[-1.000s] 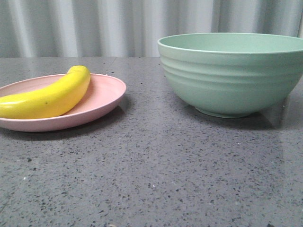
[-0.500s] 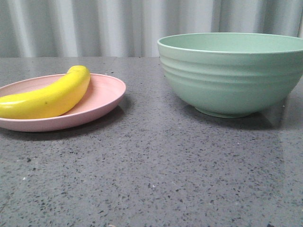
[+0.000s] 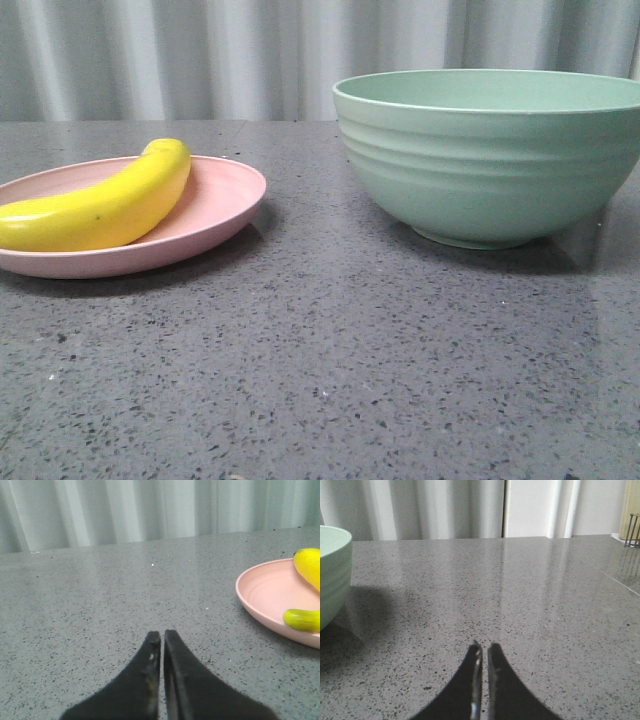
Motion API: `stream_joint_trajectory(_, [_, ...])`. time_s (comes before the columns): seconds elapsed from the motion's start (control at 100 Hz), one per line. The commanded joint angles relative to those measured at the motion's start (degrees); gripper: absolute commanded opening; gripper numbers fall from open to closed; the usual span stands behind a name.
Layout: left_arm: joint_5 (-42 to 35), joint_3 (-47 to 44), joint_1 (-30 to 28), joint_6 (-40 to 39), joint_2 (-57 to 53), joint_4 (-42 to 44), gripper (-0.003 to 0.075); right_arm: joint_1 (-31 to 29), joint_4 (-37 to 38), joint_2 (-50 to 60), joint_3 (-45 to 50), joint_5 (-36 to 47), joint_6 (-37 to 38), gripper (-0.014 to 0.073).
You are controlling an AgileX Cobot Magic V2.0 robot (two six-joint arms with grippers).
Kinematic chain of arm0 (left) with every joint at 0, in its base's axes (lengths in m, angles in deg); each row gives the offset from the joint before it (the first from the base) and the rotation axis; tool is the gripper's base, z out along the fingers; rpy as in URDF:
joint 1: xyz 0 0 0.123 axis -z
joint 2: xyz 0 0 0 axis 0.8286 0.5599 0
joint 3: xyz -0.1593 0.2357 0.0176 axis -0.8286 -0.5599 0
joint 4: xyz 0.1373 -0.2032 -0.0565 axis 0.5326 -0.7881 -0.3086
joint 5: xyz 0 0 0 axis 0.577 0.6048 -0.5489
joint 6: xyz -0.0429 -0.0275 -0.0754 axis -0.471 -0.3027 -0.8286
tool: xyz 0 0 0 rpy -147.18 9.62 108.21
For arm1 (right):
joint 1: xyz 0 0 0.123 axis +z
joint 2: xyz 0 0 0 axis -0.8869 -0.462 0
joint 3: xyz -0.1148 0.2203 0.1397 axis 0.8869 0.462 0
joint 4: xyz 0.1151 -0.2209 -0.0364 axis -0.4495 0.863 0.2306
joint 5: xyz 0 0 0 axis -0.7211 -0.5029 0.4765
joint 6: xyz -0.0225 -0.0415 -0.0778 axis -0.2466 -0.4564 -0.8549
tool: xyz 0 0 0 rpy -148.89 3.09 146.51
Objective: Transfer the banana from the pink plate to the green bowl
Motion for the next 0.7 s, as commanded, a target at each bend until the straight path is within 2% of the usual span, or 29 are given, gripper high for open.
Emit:
stream_joint_trajectory(0.0, [-4.9, -0.5, -0.1, -0.3, -1.7, 0.0, -0.0020, -0.2, 0.7, 1.3, 1.1, 5.2, -0.4, -0.0065])
stream_joint_trajectory(0.69, [-5.3, -0.5, -0.1, -0.3, -1.7, -1.3, -0.0020, -0.2, 0.7, 1.3, 1.1, 4.7, -0.4, -0.0065])
